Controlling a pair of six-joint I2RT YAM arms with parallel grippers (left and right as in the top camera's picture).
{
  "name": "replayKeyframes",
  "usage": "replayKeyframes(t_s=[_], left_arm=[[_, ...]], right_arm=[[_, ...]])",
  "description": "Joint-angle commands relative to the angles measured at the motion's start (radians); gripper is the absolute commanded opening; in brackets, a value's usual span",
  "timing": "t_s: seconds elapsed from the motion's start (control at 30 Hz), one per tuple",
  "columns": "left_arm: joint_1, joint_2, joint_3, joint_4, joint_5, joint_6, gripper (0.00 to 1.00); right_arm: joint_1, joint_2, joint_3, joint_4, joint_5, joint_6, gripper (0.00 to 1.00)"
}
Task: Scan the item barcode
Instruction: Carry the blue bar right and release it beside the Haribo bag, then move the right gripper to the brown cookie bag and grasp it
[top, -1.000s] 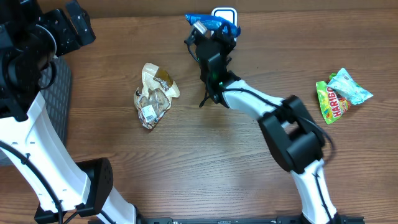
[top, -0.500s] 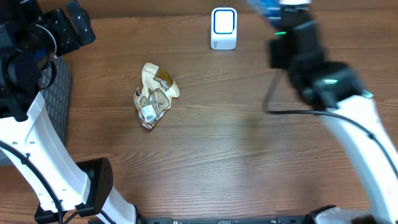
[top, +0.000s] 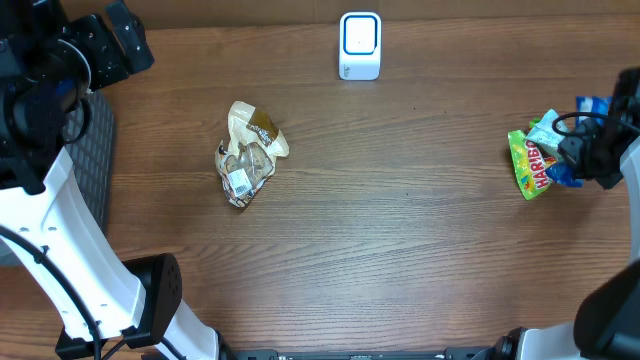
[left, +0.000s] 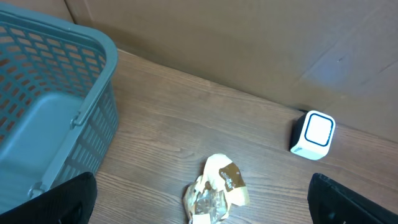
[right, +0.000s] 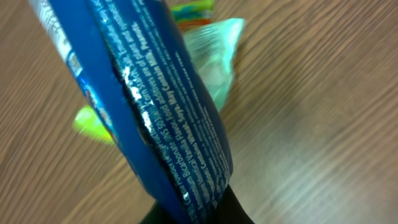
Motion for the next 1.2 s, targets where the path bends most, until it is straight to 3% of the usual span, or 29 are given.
replayKeyframes(t_s=[0.0, 0.07, 0.2, 0.23, 0.47, 0.67, 0.77, 0.93, 0.97, 1.17], left_arm=[[0.004, 0.006, 0.003, 0.002, -0.012, -0.006, 1.00], [0.004, 0.006, 0.003, 0.002, -0.012, -0.006, 1.00], [0.004, 0.006, 0.003, 0.002, -0.013, -0.006, 1.00], [0.004, 0.006, 0.003, 0.002, -0.012, -0.006, 1.00], [0.004, 0.006, 0.003, 0.002, -0.013, -0.006, 1.00], [0.004, 0.006, 0.003, 0.002, -0.012, -0.006, 1.00], [0.004, 0.006, 0.003, 0.002, -0.012, -0.006, 1.00], [0.004, 0.006, 0.003, 0.002, -0.013, -0.006, 1.00], [0.004, 0.006, 0.003, 0.002, -0.012, -0.006, 1.00], [0.004, 0.006, 0.003, 0.002, -0.012, -0.006, 1.00]], right_arm=[[-0.037, 0.085, -0.061, 0.086, -0.069, 0.012, 0.04], [-0.037, 0.143, -0.085, 0.126, -0.090, 0.011, 0.08], [-0.036, 0.246, -0.089, 0.126, -0.091, 0.009, 0.37], [-0.036, 0.262, -0.089, 0.124, -0.092, 0.009, 0.40], [-0.035, 0.238, -0.016, 0.035, -0.102, -0.046, 0.40], [0.018, 0.145, 0.254, -0.217, -0.206, -0.180, 0.40], [0.130, 0.109, 0.393, -0.258, -0.332, -0.229, 0.47], [0.349, 0.123, 0.387, -0.037, -0.550, -0.224, 0.48], [0.419, 0.138, 0.374, 0.053, -0.574, -0.206, 0.53], [0.716, 0.276, 0.353, 0.427, -0.557, -0.073, 0.55]])
